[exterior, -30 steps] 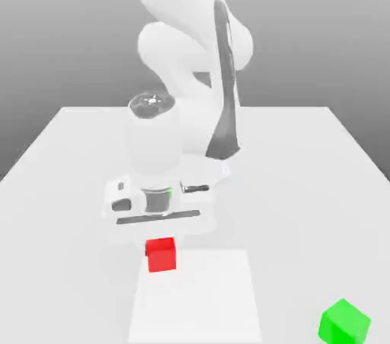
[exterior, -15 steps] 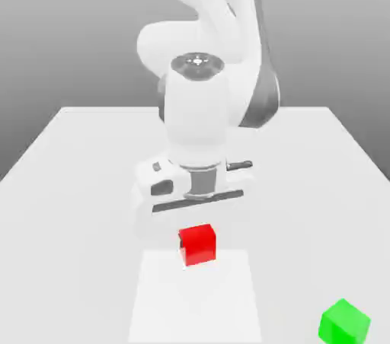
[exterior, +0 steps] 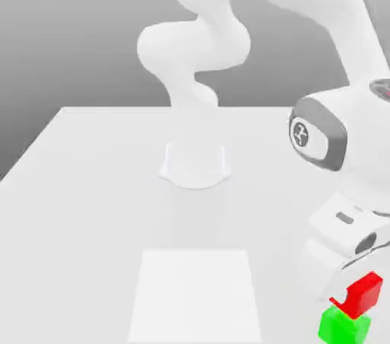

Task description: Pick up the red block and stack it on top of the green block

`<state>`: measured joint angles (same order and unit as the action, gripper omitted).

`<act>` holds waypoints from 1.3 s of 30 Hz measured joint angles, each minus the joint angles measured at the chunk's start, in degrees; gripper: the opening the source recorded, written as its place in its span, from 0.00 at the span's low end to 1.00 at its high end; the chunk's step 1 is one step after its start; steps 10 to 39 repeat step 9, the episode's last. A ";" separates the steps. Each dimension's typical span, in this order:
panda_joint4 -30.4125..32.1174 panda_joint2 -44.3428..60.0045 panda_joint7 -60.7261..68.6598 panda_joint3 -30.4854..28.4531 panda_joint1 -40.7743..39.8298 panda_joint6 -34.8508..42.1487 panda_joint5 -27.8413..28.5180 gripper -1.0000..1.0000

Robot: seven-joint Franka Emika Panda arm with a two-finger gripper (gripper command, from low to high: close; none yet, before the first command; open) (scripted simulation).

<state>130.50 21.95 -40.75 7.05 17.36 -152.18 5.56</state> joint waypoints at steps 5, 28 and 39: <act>-0.07 0.69 -0.16 -0.15 0.15 -0.62 0.20 1.00; 0.21 -5.02 0.94 0.68 -0.39 4.74 -1.36 1.00; 0.21 -5.02 0.94 0.68 -0.39 4.74 -1.36 1.00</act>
